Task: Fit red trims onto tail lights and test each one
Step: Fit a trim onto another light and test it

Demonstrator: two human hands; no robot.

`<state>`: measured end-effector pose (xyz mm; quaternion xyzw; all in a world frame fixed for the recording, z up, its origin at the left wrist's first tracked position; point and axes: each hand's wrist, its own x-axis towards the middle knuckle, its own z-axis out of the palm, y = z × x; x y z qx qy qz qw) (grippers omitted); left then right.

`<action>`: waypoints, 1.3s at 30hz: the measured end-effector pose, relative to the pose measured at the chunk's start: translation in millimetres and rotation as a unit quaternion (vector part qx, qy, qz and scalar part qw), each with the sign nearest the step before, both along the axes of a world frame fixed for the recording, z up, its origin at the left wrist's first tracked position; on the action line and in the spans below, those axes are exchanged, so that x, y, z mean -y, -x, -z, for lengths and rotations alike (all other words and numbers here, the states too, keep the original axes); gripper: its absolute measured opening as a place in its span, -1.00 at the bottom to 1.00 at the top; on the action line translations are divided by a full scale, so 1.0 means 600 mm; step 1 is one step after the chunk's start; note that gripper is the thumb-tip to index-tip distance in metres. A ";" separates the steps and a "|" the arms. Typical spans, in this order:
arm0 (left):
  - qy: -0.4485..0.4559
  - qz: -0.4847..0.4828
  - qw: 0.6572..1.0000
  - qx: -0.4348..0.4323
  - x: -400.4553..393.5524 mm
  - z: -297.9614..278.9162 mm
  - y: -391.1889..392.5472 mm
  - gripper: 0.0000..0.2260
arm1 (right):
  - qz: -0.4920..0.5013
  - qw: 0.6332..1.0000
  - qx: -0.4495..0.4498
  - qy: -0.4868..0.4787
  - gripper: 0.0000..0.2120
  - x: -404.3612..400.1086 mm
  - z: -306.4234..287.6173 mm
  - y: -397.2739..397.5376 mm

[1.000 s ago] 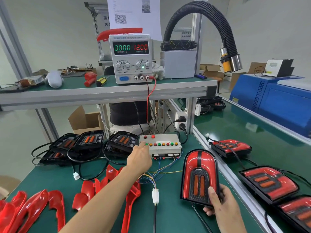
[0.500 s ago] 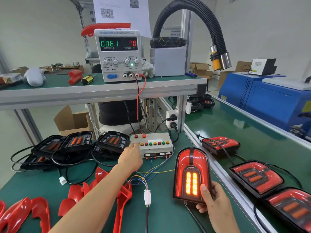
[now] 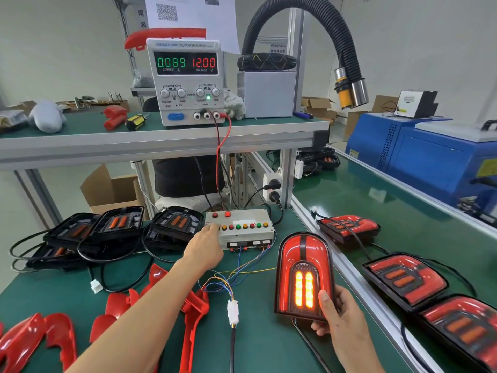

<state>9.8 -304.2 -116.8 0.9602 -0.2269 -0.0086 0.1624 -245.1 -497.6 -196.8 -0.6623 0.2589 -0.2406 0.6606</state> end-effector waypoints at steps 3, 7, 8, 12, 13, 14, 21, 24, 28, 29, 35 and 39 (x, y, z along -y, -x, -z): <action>-0.006 0.011 1.000 -0.005 0.000 0.004 0.000 -0.48 | -0.003 1.000 0.001 0.003 -0.60 -0.001 -0.004 0.002; -0.008 0.017 1.000 -0.018 0.004 0.008 0.003 -0.37 | -0.005 1.000 0.009 0.013 -0.66 -0.003 -0.009 0.002; -0.008 0.018 1.000 -0.017 0.007 0.009 0.004 -0.36 | -0.007 1.000 0.009 0.013 -0.68 -0.003 -0.010 0.002; -0.023 0.017 0.999 -0.015 0.017 0.008 0.004 -0.37 | -0.010 1.000 0.010 0.009 -0.63 -0.004 -0.014 0.002; -0.024 0.013 1.000 -0.016 0.019 0.008 0.004 -0.38 | -0.009 1.000 0.010 0.007 -0.62 -0.003 -0.013 0.002; -0.023 0.007 1.000 -0.016 0.021 0.008 0.003 -0.39 | -0.007 1.000 0.010 0.004 -0.61 -0.003 -0.013 0.002; -0.057 -0.005 0.998 0.000 0.019 0.007 0.004 -0.39 | 0.006 1.000 0.008 0.009 -0.82 0.000 -0.008 0.000; -0.084 -0.004 0.996 0.008 0.022 0.002 0.003 -0.40 | 0.005 1.000 0.006 0.011 -0.86 0.000 -0.009 0.001; -0.087 -0.007 0.996 -0.001 0.026 0.004 0.003 -0.41 | 0.001 1.000 0.008 0.008 -0.85 0.000 -0.010 0.002; -0.083 -0.009 0.996 -0.003 0.026 0.005 0.002 -0.42 | 0.001 1.000 0.008 0.005 -0.84 0.000 -0.009 0.002; -0.052 -0.007 0.999 0.001 0.025 0.013 -0.002 -0.46 | -0.015 0.999 0.024 -0.027 -0.61 0.000 -0.006 0.002; -0.062 -0.010 0.998 0.010 0.025 0.012 -0.002 -0.47 | -0.017 0.999 0.030 -0.033 -0.61 0.002 -0.003 0.001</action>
